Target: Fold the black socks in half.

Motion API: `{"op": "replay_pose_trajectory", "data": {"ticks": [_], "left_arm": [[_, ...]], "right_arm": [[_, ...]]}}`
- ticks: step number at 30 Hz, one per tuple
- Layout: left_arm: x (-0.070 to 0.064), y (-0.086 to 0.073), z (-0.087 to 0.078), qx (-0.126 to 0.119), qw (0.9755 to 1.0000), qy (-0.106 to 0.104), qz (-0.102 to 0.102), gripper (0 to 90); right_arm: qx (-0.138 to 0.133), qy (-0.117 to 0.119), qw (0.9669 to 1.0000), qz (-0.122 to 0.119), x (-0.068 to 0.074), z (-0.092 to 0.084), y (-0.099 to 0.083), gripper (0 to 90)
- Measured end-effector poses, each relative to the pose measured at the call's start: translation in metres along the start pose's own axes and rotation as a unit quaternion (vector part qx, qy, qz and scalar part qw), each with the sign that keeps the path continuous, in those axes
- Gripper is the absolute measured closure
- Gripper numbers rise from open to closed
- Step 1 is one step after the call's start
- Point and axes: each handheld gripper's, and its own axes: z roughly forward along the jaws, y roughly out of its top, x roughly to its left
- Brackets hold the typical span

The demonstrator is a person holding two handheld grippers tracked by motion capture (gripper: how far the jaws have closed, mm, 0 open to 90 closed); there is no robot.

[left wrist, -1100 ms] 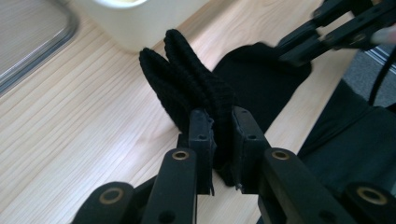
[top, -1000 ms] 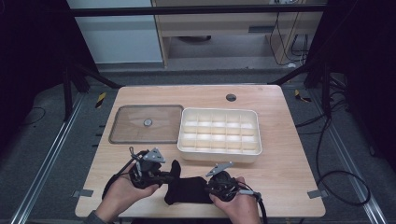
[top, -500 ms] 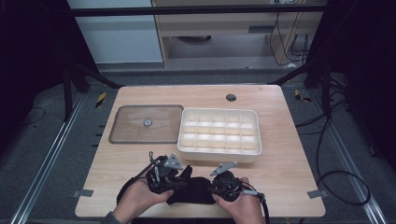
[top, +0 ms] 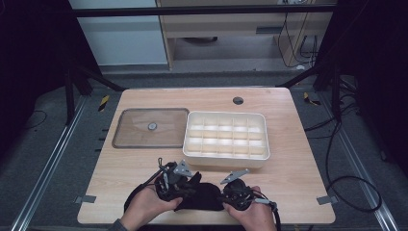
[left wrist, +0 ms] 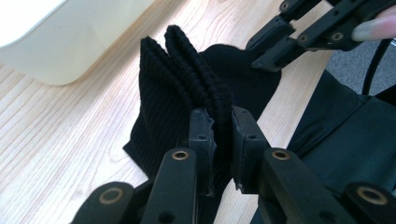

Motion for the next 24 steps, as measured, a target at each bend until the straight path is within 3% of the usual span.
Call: {"op": "replay_pose_trajectory", "data": {"ticks": [9,16,24], "left_arm": [[-0.016,0.008,0.005,-0.007,0.9998,-0.014,0.015,79.9],[-0.024,0.008,0.027,0.009,0.9996,-0.018,0.018,79.8],[-0.025,0.005,0.045,0.031,0.9992,-0.014,0.020,79.7]], "right_arm": [[0.001,0.004,1.0000,0.006,0.000,0.001,-0.001,79.6],[-0.003,0.004,1.0000,0.008,-0.001,0.003,-0.002,78.4],[-0.012,-0.003,0.9999,0.008,-0.002,-0.005,-0.007,64.1]]}}
